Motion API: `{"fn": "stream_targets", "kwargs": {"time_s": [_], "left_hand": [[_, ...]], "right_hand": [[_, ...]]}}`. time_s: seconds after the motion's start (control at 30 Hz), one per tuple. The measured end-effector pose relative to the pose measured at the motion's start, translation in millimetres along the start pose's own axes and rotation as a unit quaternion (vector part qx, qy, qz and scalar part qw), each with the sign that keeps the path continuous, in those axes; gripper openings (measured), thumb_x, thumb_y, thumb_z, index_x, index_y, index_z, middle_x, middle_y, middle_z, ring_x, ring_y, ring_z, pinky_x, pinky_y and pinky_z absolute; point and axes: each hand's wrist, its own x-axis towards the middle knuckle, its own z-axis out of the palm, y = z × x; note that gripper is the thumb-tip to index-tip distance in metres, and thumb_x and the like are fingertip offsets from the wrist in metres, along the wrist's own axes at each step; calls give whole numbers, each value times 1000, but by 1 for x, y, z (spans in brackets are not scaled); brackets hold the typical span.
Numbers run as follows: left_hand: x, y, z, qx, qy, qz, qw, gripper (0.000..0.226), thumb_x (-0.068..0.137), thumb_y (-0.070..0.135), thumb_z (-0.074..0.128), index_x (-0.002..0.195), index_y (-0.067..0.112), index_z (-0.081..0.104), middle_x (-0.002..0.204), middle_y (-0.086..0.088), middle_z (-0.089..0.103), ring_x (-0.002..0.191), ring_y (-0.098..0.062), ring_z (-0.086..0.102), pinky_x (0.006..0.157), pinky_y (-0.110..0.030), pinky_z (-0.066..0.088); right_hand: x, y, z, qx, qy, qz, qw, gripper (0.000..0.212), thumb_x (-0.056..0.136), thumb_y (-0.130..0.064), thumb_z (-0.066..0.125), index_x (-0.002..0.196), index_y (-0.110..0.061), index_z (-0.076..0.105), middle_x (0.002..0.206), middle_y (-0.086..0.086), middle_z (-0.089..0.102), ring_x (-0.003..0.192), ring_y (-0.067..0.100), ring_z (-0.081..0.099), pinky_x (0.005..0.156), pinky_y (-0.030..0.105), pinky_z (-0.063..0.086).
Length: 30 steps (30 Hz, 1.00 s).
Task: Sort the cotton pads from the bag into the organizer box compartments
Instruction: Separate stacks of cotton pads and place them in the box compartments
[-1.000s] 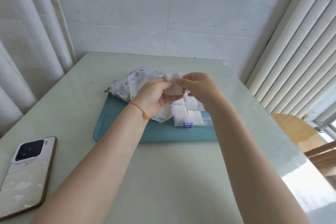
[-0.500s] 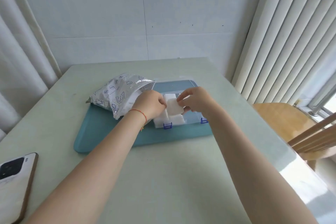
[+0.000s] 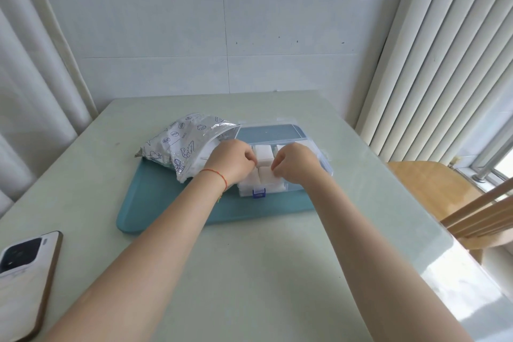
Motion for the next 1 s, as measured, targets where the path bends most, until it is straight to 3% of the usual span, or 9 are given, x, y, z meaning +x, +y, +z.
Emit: {"fn": "stream_targets", "kwargs": {"time_s": [0.2, 0.3, 0.43, 0.53, 0.6, 0.67, 0.77, 0.87, 1.0], "left_hand": [[1, -2, 2, -6, 5, 16, 1000, 24, 84, 4, 56, 82, 14, 77, 67, 12, 62, 80, -18, 65, 76, -25, 51], [0, -6, 4, -48, 30, 22, 998, 20, 86, 8, 58, 85, 17, 76, 78, 6, 67, 83, -16, 64, 79, -25, 50], [-7, -26, -9, -118, 198, -8, 973, 17, 84, 12, 60, 87, 21, 74, 81, 6, 67, 79, -14, 61, 71, -24, 44], [-14, -55, -24, -108, 264, -66, 956, 15, 83, 15, 60, 89, 22, 73, 84, 4, 65, 82, -19, 60, 71, -28, 46], [-16, -72, -30, -88, 237, -89, 963, 14, 81, 21, 63, 93, 26, 69, 91, 1, 64, 85, -20, 60, 72, -29, 46], [-17, -86, -32, -68, 171, -106, 977, 21, 80, 30, 66, 100, 29, 64, 100, -2, 61, 86, -20, 59, 72, -30, 45], [-18, -97, -31, -55, 123, -108, 985, 24, 77, 37, 69, 98, 34, 59, 104, -3, 59, 83, -21, 58, 68, -30, 40], [-18, -102, -32, -61, 116, -107, 986, 22, 78, 32, 68, 98, 34, 60, 106, -3, 60, 84, -20, 57, 68, -29, 40], [-18, -106, -31, -65, 120, -103, 985, 20, 80, 27, 64, 100, 32, 64, 105, 0, 63, 87, -19, 58, 69, -28, 42]], "right_hand": [[0, -5, 3, -84, -22, 1, 996, 21, 79, -12, 56, 90, -21, 72, 93, -4, 70, 91, 21, 63, 81, 31, 46], [2, -9, -1, -117, -16, -10, 993, 20, 80, -14, 57, 92, -21, 72, 93, -3, 69, 88, 21, 63, 72, 28, 45], [0, -29, -6, -19, 59, -48, 997, 20, 82, -11, 51, 88, -8, 71, 86, 10, 70, 80, 30, 64, 57, 29, 43], [-3, -55, -3, 53, 57, -87, 993, 20, 81, -8, 47, 62, -5, 50, 64, 15, 46, 64, 27, 37, 52, 29, 28], [-4, -71, 1, 41, 21, -105, 993, 24, 85, -12, 51, 61, -7, 52, 64, 8, 43, 68, 24, 38, 53, 29, 28], [-4, -86, 8, -37, -38, -139, 989, 28, 90, -30, 61, 94, -4, 68, 92, 10, 59, 90, 26, 50, 70, 30, 39], [-7, -99, 24, -170, -86, -164, 968, 75, 70, -60, 76, 125, -12, 57, 130, 10, 45, 124, 28, 36, 95, 38, 37], [-7, -106, 45, -281, -37, -203, 937, 80, 62, -67, 77, 116, -13, 56, 127, 10, 44, 121, 28, 36, 93, 40, 34], [-12, -112, 54, -330, -3, -221, 918, 46, 74, -49, 72, 92, -15, 47, 114, 8, 51, 116, 28, 39, 82, 35, 27]]}}
